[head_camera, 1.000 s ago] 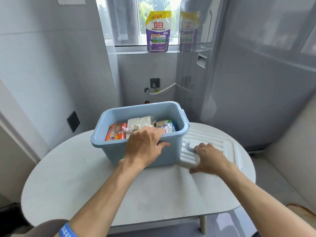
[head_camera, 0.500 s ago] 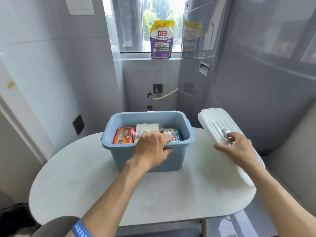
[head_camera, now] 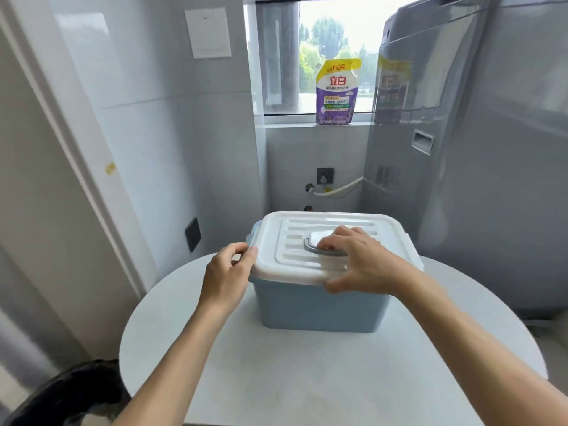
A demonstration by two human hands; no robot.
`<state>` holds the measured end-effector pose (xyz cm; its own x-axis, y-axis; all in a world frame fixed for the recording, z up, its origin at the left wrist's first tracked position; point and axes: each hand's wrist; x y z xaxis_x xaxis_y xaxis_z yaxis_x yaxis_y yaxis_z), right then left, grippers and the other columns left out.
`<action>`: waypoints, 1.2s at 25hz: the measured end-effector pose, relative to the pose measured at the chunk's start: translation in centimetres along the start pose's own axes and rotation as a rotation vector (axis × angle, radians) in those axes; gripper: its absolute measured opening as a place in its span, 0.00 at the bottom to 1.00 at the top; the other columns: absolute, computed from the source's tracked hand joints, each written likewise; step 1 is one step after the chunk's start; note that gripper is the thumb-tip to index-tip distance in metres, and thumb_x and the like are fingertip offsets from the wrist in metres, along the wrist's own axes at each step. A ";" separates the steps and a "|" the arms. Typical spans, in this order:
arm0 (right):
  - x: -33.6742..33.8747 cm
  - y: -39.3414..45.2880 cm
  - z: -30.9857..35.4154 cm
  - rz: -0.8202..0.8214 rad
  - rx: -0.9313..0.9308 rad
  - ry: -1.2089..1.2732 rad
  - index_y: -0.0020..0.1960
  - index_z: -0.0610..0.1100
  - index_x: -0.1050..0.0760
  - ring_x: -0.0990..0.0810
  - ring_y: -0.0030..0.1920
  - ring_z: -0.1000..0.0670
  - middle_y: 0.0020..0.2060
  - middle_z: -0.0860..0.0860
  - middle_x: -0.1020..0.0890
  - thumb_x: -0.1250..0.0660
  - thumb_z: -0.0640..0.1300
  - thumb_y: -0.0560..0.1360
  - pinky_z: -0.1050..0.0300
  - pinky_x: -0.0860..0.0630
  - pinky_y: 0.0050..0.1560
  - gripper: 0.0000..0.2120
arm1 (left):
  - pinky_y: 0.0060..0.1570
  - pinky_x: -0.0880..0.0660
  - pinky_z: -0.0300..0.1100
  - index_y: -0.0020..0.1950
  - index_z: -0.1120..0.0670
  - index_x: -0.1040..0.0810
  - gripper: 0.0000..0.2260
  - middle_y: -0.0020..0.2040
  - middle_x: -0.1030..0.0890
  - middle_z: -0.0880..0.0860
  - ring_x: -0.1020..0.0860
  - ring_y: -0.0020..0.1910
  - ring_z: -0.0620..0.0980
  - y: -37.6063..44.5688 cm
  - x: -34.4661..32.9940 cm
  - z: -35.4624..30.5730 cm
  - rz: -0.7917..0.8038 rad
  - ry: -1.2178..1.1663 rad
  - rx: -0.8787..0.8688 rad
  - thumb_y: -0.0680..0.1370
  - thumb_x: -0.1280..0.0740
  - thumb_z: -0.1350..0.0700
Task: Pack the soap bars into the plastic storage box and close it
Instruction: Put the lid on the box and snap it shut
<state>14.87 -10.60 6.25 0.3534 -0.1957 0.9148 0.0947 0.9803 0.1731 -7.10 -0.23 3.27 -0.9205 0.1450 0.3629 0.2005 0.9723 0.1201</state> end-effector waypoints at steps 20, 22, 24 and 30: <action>-2.0 -4.2 -5.4 -0.466 -0.940 1.228 0.52 0.43 0.20 0.20 0.48 0.48 0.46 0.49 0.17 0.22 0.51 0.65 0.48 0.30 0.59 0.20 | 0.54 0.29 0.54 0.59 0.44 0.28 0.11 0.56 0.21 0.51 0.23 0.55 0.55 0.0 -0.7 1.2 0.091 -0.302 0.280 0.76 0.37 0.49; -2.4 -3.7 -5.1 -0.655 -0.854 1.186 0.51 0.39 0.20 0.21 0.41 0.48 0.43 0.47 0.17 0.22 0.43 0.67 0.54 0.25 0.48 0.15 | 0.57 0.29 0.56 0.58 0.43 0.28 0.11 0.54 0.21 0.51 0.23 0.52 0.54 0.0 -0.4 1.2 0.132 -0.342 0.326 0.76 0.36 0.49; -2.5 -3.7 -5.3 -0.735 -0.758 1.125 0.46 0.40 0.19 0.21 0.38 0.49 0.40 0.46 0.17 0.25 0.40 0.69 0.56 0.24 0.41 0.08 | 0.58 0.29 0.57 0.57 0.43 0.27 0.10 0.53 0.21 0.51 0.23 0.49 0.54 0.1 -0.3 1.1 0.157 -0.382 0.364 0.76 0.35 0.49; -3.2 -3.4 -6.6 -0.714 -0.620 0.809 0.44 0.36 0.21 0.30 0.33 0.50 0.31 0.48 0.24 0.32 0.47 0.68 0.54 0.32 0.37 0.13 | 0.59 0.30 0.56 0.59 0.49 0.24 0.14 0.50 0.20 0.53 0.22 0.47 0.53 -0.2 -0.5 1.3 0.185 -0.510 0.479 0.74 0.33 0.49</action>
<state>19.54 -13.49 0.38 0.4929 -0.8551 0.1609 0.8469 0.5139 0.1366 -7.17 -0.26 1.88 -0.9510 0.2692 -0.1521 0.3071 0.8801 -0.3621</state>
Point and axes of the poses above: each hand's wrist, its own y-axis towards the middle knuckle, its own x-axis out of the back of the hand, z = x × y
